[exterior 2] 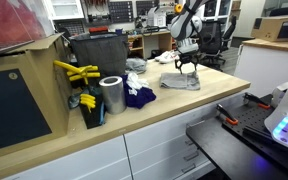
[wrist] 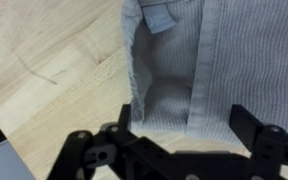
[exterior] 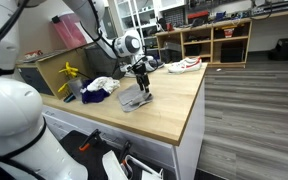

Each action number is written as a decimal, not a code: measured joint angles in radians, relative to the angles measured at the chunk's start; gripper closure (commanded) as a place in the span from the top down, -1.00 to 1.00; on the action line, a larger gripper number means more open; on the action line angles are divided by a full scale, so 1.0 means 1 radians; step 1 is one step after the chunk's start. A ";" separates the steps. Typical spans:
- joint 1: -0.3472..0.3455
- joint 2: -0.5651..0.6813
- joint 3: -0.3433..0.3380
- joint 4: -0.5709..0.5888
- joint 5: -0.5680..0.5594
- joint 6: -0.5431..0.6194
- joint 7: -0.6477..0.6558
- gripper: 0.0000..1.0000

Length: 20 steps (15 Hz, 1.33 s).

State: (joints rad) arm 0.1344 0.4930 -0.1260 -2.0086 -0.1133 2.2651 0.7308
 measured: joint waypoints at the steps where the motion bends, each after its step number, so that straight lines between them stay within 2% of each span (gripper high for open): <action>1: 0.000 0.000 -0.005 0.000 0.000 0.000 0.002 1.00; 8: -0.004 0.015 -0.010 0.047 0.003 -0.003 0.025 1.00; 15: -0.005 0.105 -0.001 0.214 0.025 -0.082 0.025 1.00; 20: -0.008 0.168 0.044 0.328 0.086 -0.159 0.011 1.00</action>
State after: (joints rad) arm 0.1269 0.6614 -0.0817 -1.6806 -0.0274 2.1058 0.7418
